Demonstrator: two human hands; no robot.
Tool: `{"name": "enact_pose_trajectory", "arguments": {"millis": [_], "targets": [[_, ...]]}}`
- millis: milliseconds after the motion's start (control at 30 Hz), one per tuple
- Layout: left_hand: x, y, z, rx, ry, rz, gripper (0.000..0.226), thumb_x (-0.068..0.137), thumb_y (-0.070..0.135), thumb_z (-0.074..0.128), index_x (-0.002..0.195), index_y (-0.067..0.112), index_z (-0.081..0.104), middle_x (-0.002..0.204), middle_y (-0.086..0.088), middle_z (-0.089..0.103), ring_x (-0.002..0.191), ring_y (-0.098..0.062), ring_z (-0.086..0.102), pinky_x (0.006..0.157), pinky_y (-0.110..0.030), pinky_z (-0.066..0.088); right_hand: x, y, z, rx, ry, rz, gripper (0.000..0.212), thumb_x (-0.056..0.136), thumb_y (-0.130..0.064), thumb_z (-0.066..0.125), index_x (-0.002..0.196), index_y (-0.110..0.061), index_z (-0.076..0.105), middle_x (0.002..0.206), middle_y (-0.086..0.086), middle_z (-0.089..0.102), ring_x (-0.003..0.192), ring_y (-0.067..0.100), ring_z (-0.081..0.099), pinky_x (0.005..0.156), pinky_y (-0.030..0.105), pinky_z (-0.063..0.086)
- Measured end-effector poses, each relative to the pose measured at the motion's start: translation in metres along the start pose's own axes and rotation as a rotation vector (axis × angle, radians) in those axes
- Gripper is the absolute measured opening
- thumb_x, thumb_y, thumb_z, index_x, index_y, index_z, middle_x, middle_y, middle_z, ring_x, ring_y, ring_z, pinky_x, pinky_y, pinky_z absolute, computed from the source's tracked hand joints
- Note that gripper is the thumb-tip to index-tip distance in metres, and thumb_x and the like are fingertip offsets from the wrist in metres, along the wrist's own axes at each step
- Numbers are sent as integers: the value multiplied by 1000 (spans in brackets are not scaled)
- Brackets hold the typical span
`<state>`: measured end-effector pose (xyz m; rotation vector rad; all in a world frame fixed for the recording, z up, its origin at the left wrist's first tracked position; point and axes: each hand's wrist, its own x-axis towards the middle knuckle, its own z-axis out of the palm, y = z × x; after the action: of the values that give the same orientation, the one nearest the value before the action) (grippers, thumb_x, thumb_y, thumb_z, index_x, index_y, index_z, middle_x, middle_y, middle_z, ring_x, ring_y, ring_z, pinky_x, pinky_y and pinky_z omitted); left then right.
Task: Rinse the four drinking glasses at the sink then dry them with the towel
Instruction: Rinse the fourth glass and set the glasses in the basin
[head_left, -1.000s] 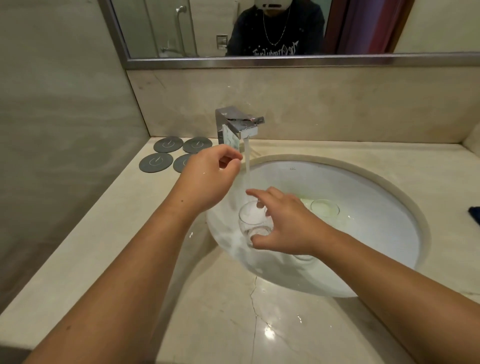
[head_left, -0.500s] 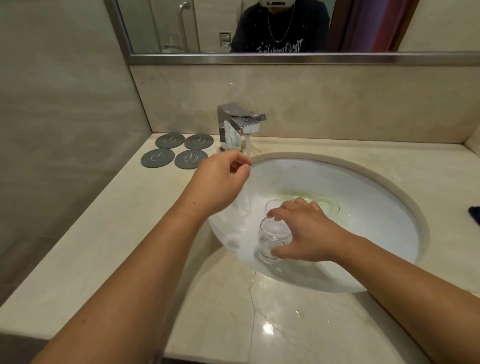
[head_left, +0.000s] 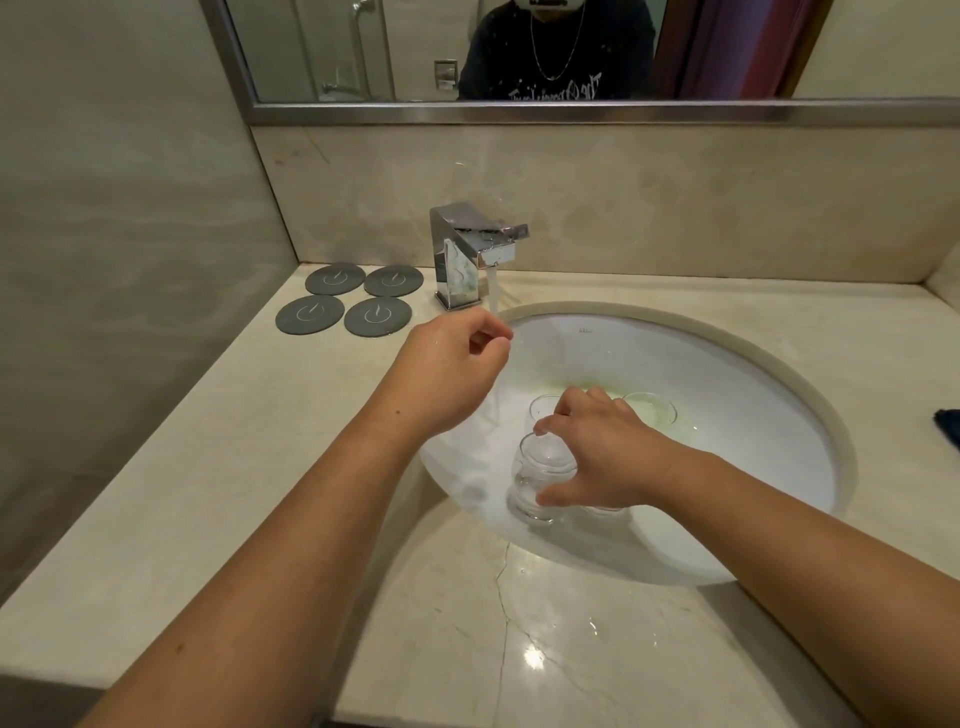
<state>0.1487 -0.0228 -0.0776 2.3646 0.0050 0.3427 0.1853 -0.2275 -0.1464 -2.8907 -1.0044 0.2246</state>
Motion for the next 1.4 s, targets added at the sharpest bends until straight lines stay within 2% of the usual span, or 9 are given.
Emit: {"name": "enact_pose_trajectory", "arguments": {"millis": [333,500,733,800,867,933,1000,1233,1400], "targets": [[3,-6,3,18,-42,-28,20,101,28,59,114,26,74,102,14,71,97,-5,64,78,-12,44,3,15,-14,199,-82,27,79,82,-72,71,151,-42,48,125,-8,47,127,16,43,112,37,38],[12,-11,4,71,-10,-2,22,101,27,60,118,25,73,119,7,69,112,-9,61,95,-20,42,31,25,-43,522,215,74,49,101,-37,65,149,-30,55,133,-8,64,114,13,60,104,34,48],[25,-16,7,152,-15,-4,34,101,31,60,135,25,62,136,1,61,128,-24,48,103,-28,35,97,18,-81,931,419,170,62,104,-11,53,163,-18,34,164,-1,44,144,18,49,118,40,42],[28,-19,9,153,-15,-8,36,101,31,60,137,25,60,137,0,60,129,-25,46,105,-30,36,109,13,-87,991,406,192,64,104,-8,49,165,-20,30,166,2,40,145,23,49,108,34,44],[30,-24,10,152,-8,-14,36,101,31,61,136,25,60,136,1,59,130,-24,46,106,-30,35,119,9,-92,1030,391,183,59,102,-5,46,155,-29,43,162,12,47,132,29,59,87,33,45],[31,-28,11,157,-5,-23,36,100,31,61,136,26,60,136,2,59,131,-24,45,106,-31,35,127,8,-96,1049,397,157,52,100,-1,44,140,-31,53,157,14,53,104,19,66,75,29,44],[31,-31,11,167,-1,-29,36,100,32,61,136,26,60,137,2,58,132,-24,44,108,-33,36,131,9,-98,1097,412,187,53,100,1,43,147,-22,52,157,1,54,99,4,60,71,20,44],[23,-31,14,213,-18,-24,40,102,39,58,139,27,57,142,2,55,135,-25,39,114,-39,34,119,15,-89,1020,314,121,71,101,3,45,164,-28,31,168,-8,36,147,15,44,104,26,38],[9,-25,13,264,-46,-4,45,101,49,54,142,29,54,146,5,52,139,-22,36,114,-41,34,77,25,-85,646,258,108,64,104,-14,54,164,-25,34,171,-3,33,156,12,32,117,20,26]]}}
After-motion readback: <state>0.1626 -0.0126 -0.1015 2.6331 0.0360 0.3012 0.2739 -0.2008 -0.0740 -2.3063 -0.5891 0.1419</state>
